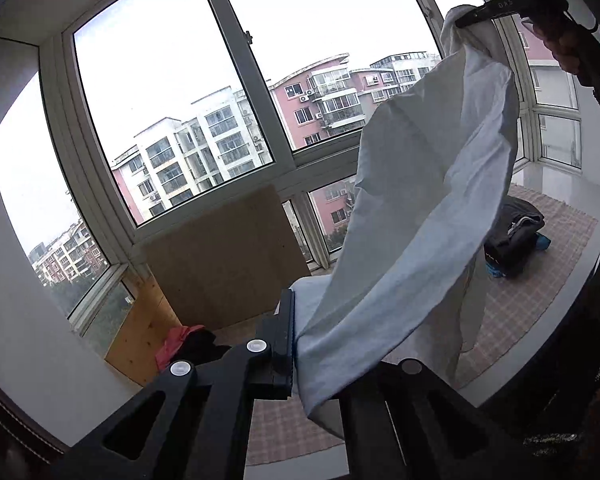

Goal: Fold clothes

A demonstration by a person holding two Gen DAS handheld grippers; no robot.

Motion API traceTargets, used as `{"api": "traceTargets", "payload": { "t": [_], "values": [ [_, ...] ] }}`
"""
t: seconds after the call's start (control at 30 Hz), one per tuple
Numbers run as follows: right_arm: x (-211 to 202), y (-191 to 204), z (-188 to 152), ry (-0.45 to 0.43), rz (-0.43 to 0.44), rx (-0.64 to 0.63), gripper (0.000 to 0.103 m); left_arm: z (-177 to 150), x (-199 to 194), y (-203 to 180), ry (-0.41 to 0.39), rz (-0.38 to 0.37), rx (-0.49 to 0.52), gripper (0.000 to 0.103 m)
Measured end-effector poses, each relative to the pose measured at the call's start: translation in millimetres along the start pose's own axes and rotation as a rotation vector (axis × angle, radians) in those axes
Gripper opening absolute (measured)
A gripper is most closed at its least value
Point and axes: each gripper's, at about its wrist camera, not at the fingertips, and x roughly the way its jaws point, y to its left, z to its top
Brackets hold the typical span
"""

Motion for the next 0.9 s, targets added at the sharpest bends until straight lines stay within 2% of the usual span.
{"api": "traceTargets", "payload": {
  "t": [0.07, 0.17, 0.3, 0.37, 0.5, 0.57, 0.6, 0.7, 0.83, 0.9],
  "values": [
    [-10.4, 5.7, 11.3, -0.028, 0.003, -0.013, 0.002, 10.4, -14.3, 9.2, -0.022, 0.036, 0.038, 0.004],
    [-5.4, 11.8, 22.9, -0.054, -0.002, -0.030, 0.003, 20.1, -15.2, 27.5, -0.020, 0.078, 0.066, 0.005],
    [44.2, 14.5, 27.6, -0.027, -0.018, -0.029, 0.003, 18.3, 29.6, 56.8, 0.044, 0.073, 0.059, 0.005],
    [87.2, 15.3, 24.5, 0.020, -0.033, -0.029, 0.003, 12.0, 66.7, 71.1, 0.089, 0.029, 0.046, 0.005],
    [205.7, 13.1, 7.0, 0.156, -0.066, -0.015, 0.003, -16.7, 181.6, 89.8, 0.240, -0.062, 0.031, 0.005],
    [276.6, 9.0, -10.8, 0.250, -0.196, 0.023, 0.003, -38.5, 250.2, 90.9, 0.324, -0.114, 0.034, 0.005],
    [311.7, 6.5, -21.7, 0.283, -0.228, 0.014, 0.003, -50.2, 285.0, 89.4, 0.365, -0.140, 0.041, 0.005],
    [423.6, -8.3, -61.9, 0.407, -0.306, 0.020, 0.003, -87.7, 386.2, 69.5, 0.479, -0.193, 0.097, 0.004],
    [559.7, -22.0, -111.9, 0.530, -0.432, -0.027, 0.003, -130.2, 507.5, 34.1, 0.601, -0.284, 0.164, 0.005],
    [616.4, -27.0, -140.9, 0.648, -0.438, -0.013, 0.013, -149.6, 560.3, 18.2, 0.663, -0.326, 0.182, 0.006]
  ]
}}
